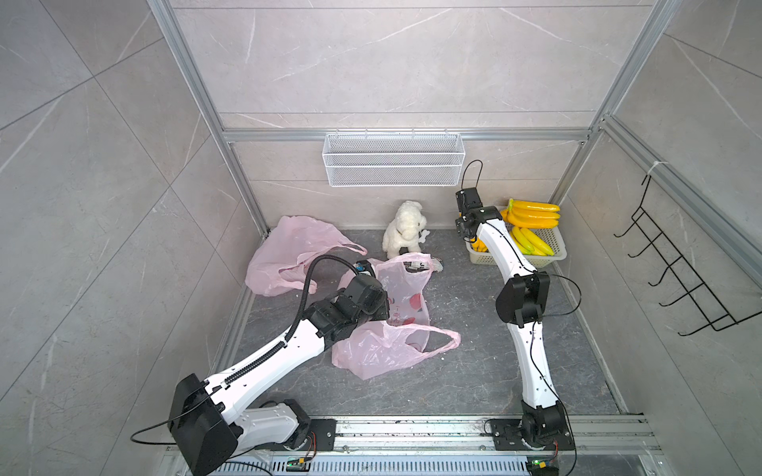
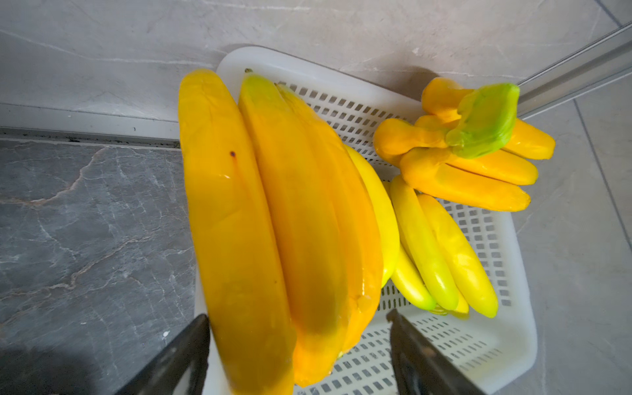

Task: Place the banana into a plastic bag & tie a knot
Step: Pick up the banana from the basket.

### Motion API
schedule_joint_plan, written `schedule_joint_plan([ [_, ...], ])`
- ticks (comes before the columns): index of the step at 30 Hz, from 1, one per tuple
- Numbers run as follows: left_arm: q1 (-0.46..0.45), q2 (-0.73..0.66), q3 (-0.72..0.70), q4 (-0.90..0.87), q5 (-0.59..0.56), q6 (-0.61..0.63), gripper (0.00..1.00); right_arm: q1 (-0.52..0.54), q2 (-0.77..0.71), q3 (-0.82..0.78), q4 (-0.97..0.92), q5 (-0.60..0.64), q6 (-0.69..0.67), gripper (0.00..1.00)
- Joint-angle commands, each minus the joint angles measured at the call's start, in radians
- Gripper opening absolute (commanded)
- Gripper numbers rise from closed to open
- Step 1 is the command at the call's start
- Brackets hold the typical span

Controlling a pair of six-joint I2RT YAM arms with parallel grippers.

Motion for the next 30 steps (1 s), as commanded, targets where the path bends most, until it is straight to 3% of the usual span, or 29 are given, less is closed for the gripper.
schedule_joint_plan([
  [1, 0.007, -0.013, 0.002, 0.023, 0.005, 0.008, 0.00, -0.001, 0.053, 0.025, -0.021, 0.045, -0.028, 0.81],
  [8, 0.009, -0.011, -0.001, 0.020, 0.006, 0.007, 0.00, -0.001, 0.119, 0.099, -0.038, 0.082, -0.035, 0.82],
  [14, 0.011, -0.015, -0.004, 0.017, 0.001, 0.007, 0.00, -0.013, 0.128, 0.153, -0.075, 0.145, 0.006, 0.72],
  [20, 0.012, -0.016, -0.011, 0.018, -0.002, 0.005, 0.00, -0.056, 0.076, 0.131, -0.101, 0.057, 0.085, 0.67],
  [25, 0.012, -0.019, -0.021, 0.022, -0.002, 0.002, 0.00, -0.094, 0.036, 0.075, -0.094, -0.113, 0.088, 0.92],
  [30, 0.015, -0.022, -0.027, 0.024, -0.005, 0.001, 0.00, -0.100, 0.014, 0.013, -0.074, -0.142, 0.093, 1.00],
])
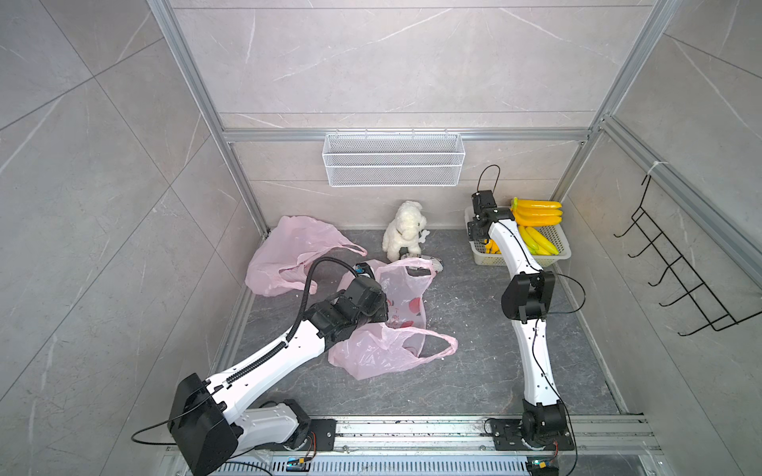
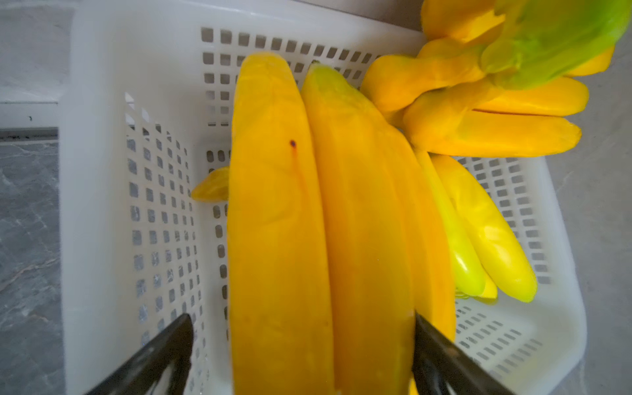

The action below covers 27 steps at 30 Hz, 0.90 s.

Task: Place the banana into a plastic bag & tie a knot
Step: Pick up the banana from the basket.

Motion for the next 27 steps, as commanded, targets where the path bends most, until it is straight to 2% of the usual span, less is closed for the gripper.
schedule_joint_plan([
  [1, 0.006, -0.023, -0.003, 0.025, -0.004, -0.001, 0.00, 0.008, -0.045, -0.033, -0.015, -0.052, 0.020, 1.00],
  [5, 0.009, -0.026, -0.012, 0.029, -0.004, -0.001, 0.00, 0.004, -0.038, -0.030, -0.019, -0.039, 0.027, 0.96],
  [11, 0.011, -0.029, -0.019, 0.034, -0.005, 0.000, 0.00, 0.004, -0.046, -0.054, -0.019, 0.040, 0.039, 0.73],
  [14, 0.011, -0.028, -0.020, 0.035, -0.005, 0.002, 0.00, 0.004, -0.042, -0.059, -0.015, 0.094, 0.041, 0.72],
  [17, 0.012, -0.031, -0.021, 0.036, -0.002, 0.001, 0.00, 0.006, -0.030, -0.058, -0.017, 0.141, 0.038, 0.84],
  [20, 0.011, -0.031, -0.022, 0.036, 0.000, 0.000, 0.00, 0.015, -0.001, -0.036, -0.020, 0.197, 0.013, 0.87],
  [23, 0.011, -0.029, -0.023, 0.041, 0.000, -0.002, 0.00, 0.023, 0.047, -0.008, -0.026, 0.258, -0.011, 0.84],
  [27, 0.012, -0.029, -0.019, 0.038, 0.001, 0.000, 0.00, 0.026, 0.066, -0.008, -0.037, 0.279, 0.008, 0.73],
])
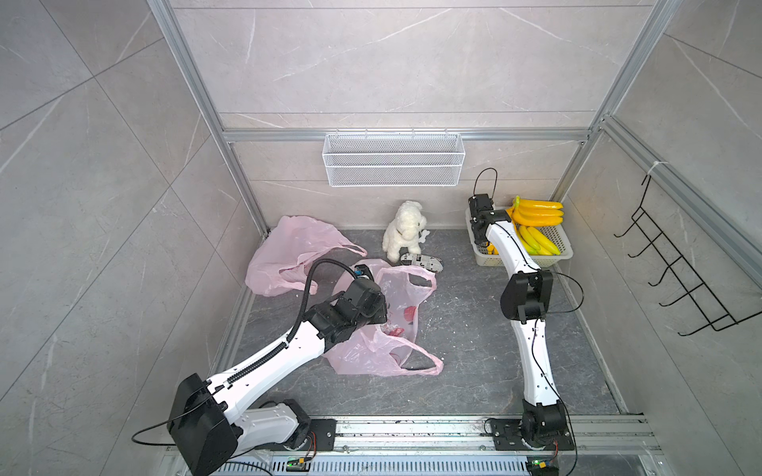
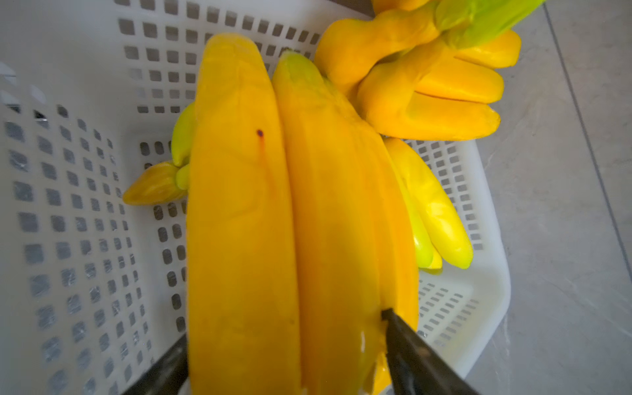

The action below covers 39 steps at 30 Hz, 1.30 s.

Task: Place the banana into a plastic bag & tie a knot
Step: Pick up the banana from the basket.

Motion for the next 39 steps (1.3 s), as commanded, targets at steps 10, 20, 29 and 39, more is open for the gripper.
schedule_joint_plan([
  [10, 0.010, -0.018, -0.001, 0.034, 0.001, -0.003, 0.00, 0.029, -0.040, -0.031, 0.000, 0.083, 0.004, 0.41],
  [20, 0.009, -0.013, -0.001, 0.035, 0.004, 0.001, 0.00, 0.044, -0.147, -0.118, 0.034, 0.088, 0.021, 0.16],
  [29, 0.011, 0.000, 0.005, 0.037, 0.012, -0.001, 0.00, 0.053, -0.300, -0.298, 0.109, 0.032, 0.047, 0.13],
  [39, 0.012, 0.057, 0.059, 0.034, 0.028, 0.004, 0.00, 0.119, -0.646, -0.665, 0.232, -0.127, 0.091, 0.13],
])
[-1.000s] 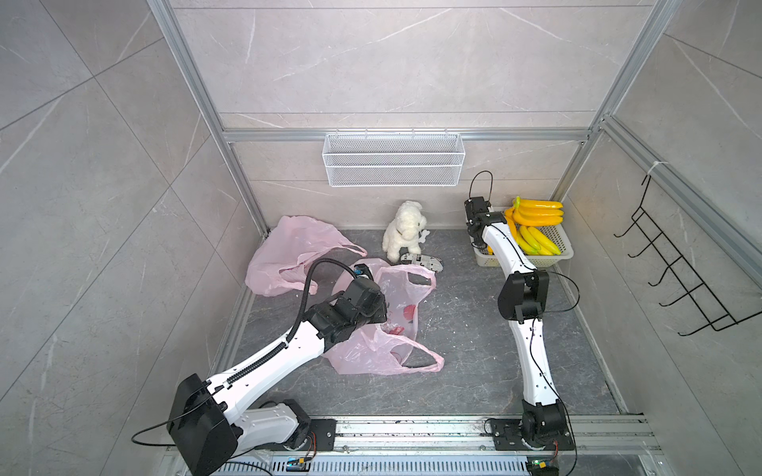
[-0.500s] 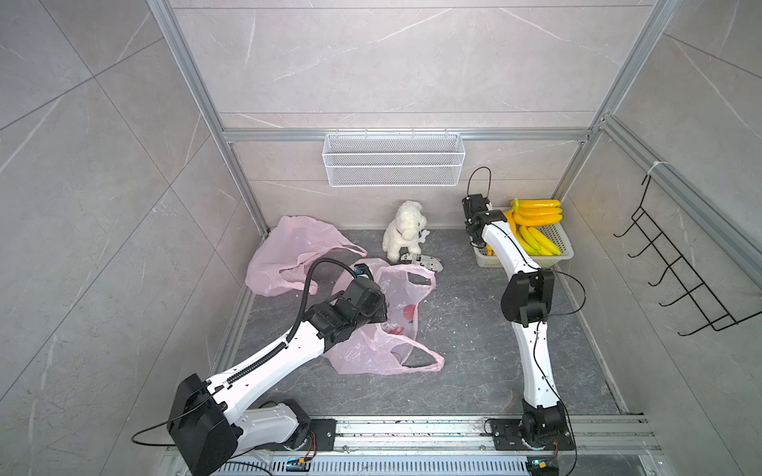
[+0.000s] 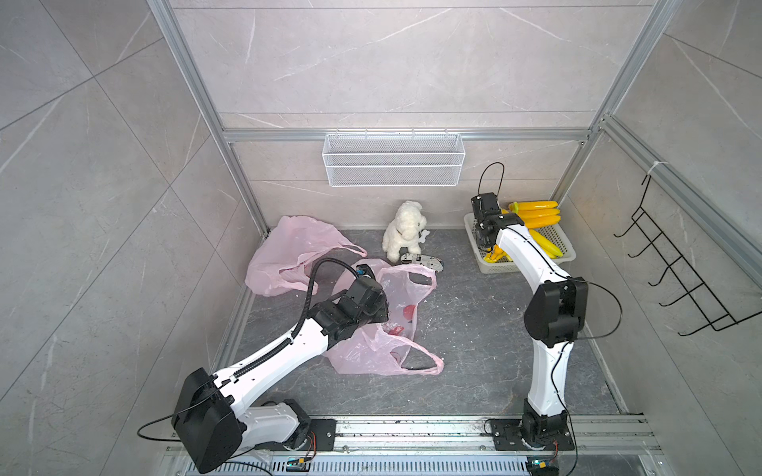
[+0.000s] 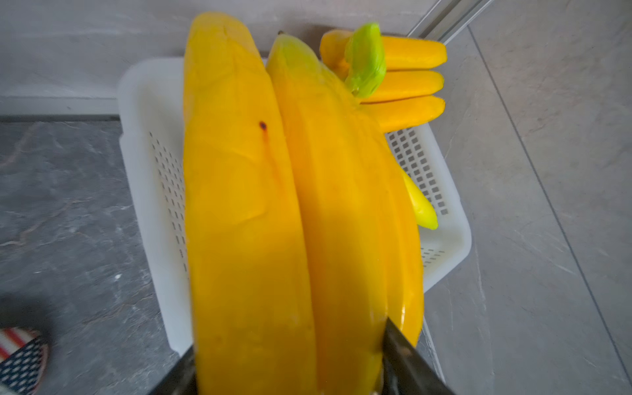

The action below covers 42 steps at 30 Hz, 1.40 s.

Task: Place the banana into a plastic bag & tie a knot
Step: Pick up the banana from the basket, then place the banana into the plastic bag.

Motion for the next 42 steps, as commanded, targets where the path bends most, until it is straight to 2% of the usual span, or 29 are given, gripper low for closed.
schedule_joint_plan([
  [1, 0.005, 0.023, 0.057, 0.023, 0.024, 0.006, 0.00, 0.049, -0.142, -0.088, 0.050, -0.041, 0.029, 0.14],
  [9, 0.008, 0.080, 0.106, 0.028, 0.036, 0.003, 0.00, 0.150, -0.362, -0.276, 0.037, -0.079, 0.040, 0.13],
  [13, 0.011, 0.109, 0.143, 0.019, 0.034, 0.009, 0.00, 0.237, -0.528, -0.439, 0.025, -0.172, 0.067, 0.13],
  [20, 0.016, 0.135, 0.165, 0.014, 0.038, 0.015, 0.00, 0.359, -0.793, -0.698, -0.048, -0.249, 0.110, 0.12],
  [25, 0.016, 0.141, 0.163, 0.027, 0.058, 0.009, 0.00, 0.444, -0.902, -0.866, -0.046, -0.330, 0.153, 0.12],
  [31, 0.016, 0.146, 0.155, 0.049, 0.110, 0.004, 0.00, 0.574, -0.878, -0.983, 0.071, -0.384, 0.226, 0.11],
  [35, 0.006, 0.129, 0.133, 0.075, 0.152, 0.016, 0.00, 0.605, -0.800, -0.943, 0.141, -0.422, 0.253, 0.10],
  [42, -0.056, 0.046, 0.075, 0.103, 0.152, 0.103, 0.00, 0.604, -0.668, -0.862, 0.187, -0.479, 0.275, 0.10],
])
